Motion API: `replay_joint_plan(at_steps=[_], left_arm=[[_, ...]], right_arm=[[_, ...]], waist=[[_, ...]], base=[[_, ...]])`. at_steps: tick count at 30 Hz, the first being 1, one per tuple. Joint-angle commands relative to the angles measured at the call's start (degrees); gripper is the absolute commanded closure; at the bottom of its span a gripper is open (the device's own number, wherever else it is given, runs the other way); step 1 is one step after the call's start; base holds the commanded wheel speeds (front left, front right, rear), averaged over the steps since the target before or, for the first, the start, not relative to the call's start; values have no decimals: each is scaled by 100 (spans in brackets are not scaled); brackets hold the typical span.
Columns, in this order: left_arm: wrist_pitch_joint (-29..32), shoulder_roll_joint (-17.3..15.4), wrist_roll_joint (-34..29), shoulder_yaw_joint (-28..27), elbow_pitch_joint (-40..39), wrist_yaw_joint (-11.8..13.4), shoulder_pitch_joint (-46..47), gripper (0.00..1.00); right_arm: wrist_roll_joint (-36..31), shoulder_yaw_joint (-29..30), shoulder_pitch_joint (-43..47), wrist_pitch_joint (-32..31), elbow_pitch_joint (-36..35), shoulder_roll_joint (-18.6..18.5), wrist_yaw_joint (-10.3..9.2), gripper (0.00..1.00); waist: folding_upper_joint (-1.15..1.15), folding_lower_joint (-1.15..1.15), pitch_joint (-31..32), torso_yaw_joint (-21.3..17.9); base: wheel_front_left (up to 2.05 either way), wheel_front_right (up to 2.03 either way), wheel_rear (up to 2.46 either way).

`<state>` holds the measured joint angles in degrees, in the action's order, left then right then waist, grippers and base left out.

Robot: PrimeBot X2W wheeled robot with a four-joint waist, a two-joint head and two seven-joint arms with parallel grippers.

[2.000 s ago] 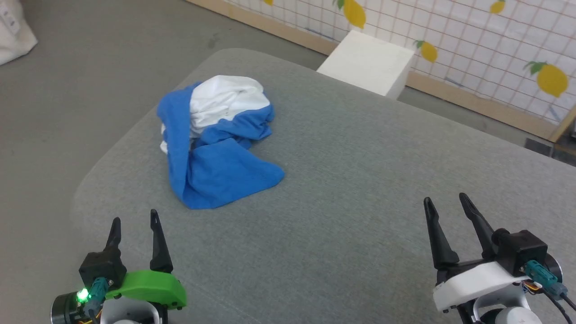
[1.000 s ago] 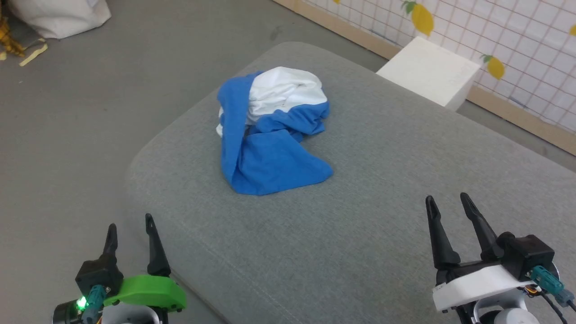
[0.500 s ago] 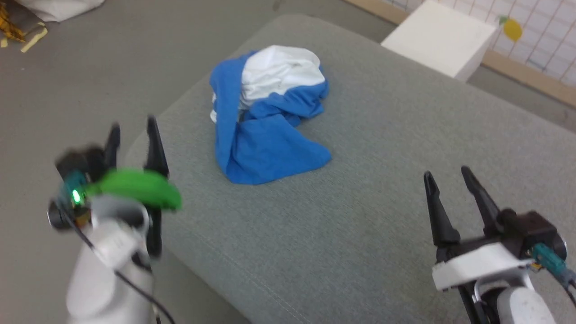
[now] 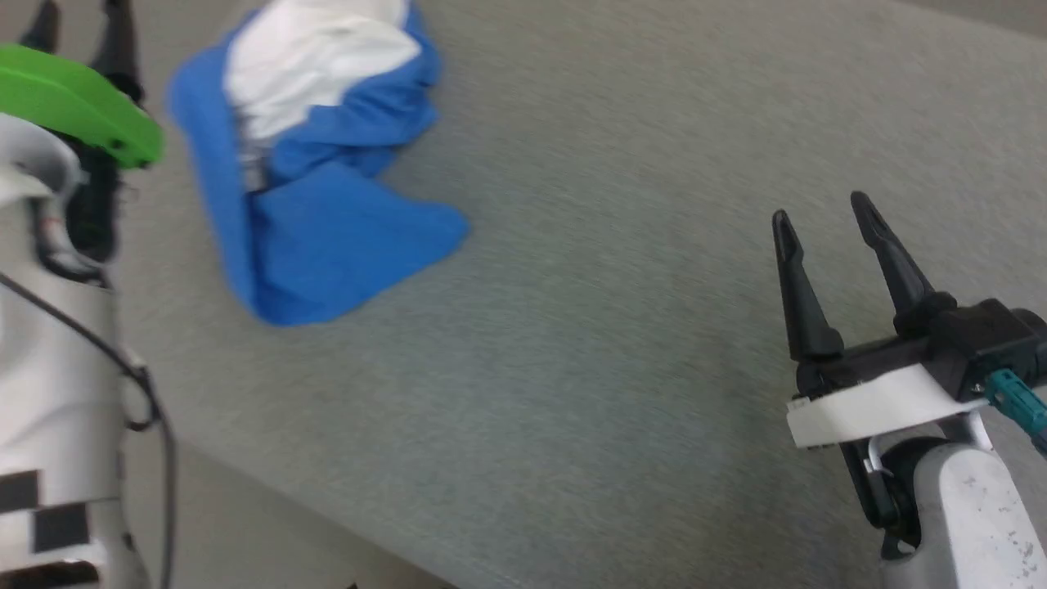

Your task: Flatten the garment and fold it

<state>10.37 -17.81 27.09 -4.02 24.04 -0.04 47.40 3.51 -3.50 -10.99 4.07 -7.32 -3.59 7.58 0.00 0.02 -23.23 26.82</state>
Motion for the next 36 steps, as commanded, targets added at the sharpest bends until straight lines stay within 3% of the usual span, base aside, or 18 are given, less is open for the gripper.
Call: replay_joint_plan(at_steps=[1, 8, 19, 20, 22, 24, 31, 36], left_arm=[[170, -126, 99, -80, 59, -26, 123, 0], [1385, -530, 423, -365, 220, 293, 216, 0], [2870, -472, 650, -453, 165, 1120, -382, 0], [2959, -463, 666, -447, 116, 1149, -443, 51], [3056, -514, 669, -412, -35, 1098, -565, 100], [2857, -625, 577, -410, -219, 1024, -645, 100], [1006, -1187, -314, -291, -603, 774, -607, 100], [68, -1447, -779, -27, -747, 552, -322, 100]], right_arm=[[30, -11, -113, 42, -27, -16, -9, 0], [84, -10, -266, 70, -155, -36, -9, 0], [157, -52, -321, 156, -25, -25, -9, 0], [165, -59, -324, 169, -2, -22, -9, 0], [183, -72, -324, 202, 65, -15, -9, 0], [196, -90, -311, 249, 144, -4, -9, 0], [347, -100, -134, 451, 559, 44, -9, 0], [460, -28, 78, 582, 790, 65, -9, 0]], waist=[[0, -2, -1155, -1201], [0, -2, -1568, -1617], [0, -2, -1584, -1811], [0, -2, -1537, -1813], [0, -2, -1403, -1817], [0, -2, -1212, -1820], [0, -2, -179, -1886], [0, -2, 675, -2083]], base=[[0, 0, 0], [0, 0, 0], [0, 0, 0], [0, 0, 0], [0, 0, 0], [0, 0, 0], [0, 0, 0], [0, 0, 0]])
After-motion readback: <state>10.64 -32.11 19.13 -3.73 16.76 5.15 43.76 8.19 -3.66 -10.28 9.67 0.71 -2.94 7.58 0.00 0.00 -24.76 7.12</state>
